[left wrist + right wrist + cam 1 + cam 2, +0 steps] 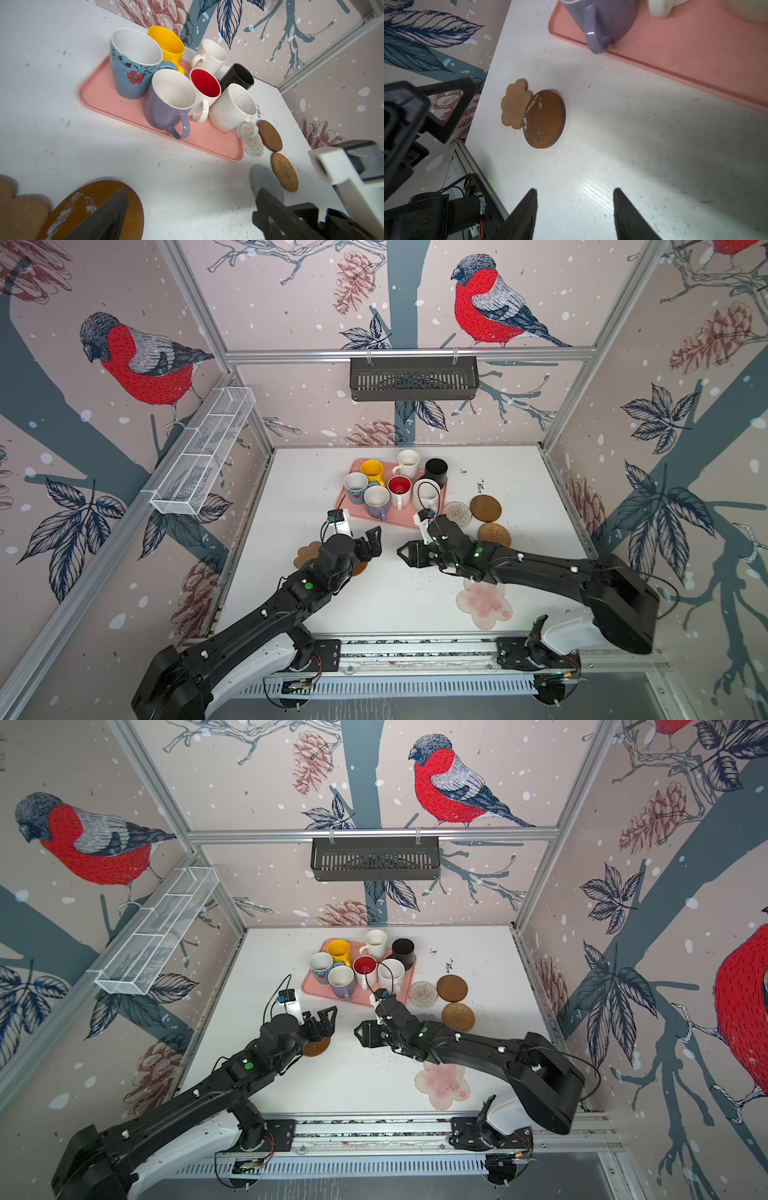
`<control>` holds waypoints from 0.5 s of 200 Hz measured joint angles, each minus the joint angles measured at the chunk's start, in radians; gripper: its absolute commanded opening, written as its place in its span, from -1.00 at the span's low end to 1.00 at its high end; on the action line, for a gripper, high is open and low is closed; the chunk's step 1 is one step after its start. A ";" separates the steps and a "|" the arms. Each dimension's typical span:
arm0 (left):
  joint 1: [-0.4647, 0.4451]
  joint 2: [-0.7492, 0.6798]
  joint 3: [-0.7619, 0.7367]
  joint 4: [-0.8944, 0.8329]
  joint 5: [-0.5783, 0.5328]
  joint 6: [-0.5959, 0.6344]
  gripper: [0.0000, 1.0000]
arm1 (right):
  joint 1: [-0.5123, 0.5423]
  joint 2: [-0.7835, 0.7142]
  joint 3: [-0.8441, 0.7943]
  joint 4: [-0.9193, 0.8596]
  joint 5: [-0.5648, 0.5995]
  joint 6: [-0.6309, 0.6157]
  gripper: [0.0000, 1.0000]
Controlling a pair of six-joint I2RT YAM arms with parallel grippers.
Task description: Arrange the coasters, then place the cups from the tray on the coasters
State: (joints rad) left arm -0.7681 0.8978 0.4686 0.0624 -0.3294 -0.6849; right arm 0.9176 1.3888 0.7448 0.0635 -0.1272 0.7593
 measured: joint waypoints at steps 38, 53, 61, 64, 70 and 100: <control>-0.137 0.183 0.121 0.005 -0.084 -0.007 0.93 | -0.140 -0.235 -0.147 -0.043 0.008 -0.007 0.18; -0.158 0.247 0.158 0.007 -0.093 -0.007 0.92 | -0.214 -0.299 -0.193 -0.060 0.007 -0.011 0.18; -0.165 0.281 0.178 0.007 -0.097 -0.008 0.92 | -0.251 -0.323 -0.214 -0.071 0.004 -0.013 0.18; -0.167 0.293 0.185 0.006 -0.097 -0.007 0.92 | -0.267 -0.331 -0.222 -0.076 0.003 -0.016 0.18; -0.173 0.313 0.199 0.006 -0.097 -0.007 0.92 | -0.294 -0.343 -0.237 -0.082 0.000 -0.024 0.18; -0.187 0.406 0.270 0.008 -0.095 -0.006 0.93 | -0.431 -0.352 -0.278 -0.102 -0.024 -0.049 0.12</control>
State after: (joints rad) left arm -0.9546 1.3037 0.7387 0.0700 -0.4248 -0.6907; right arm 0.4870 1.0370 0.4664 -0.0387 -0.1513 0.7105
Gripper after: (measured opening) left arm 0.962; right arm 0.581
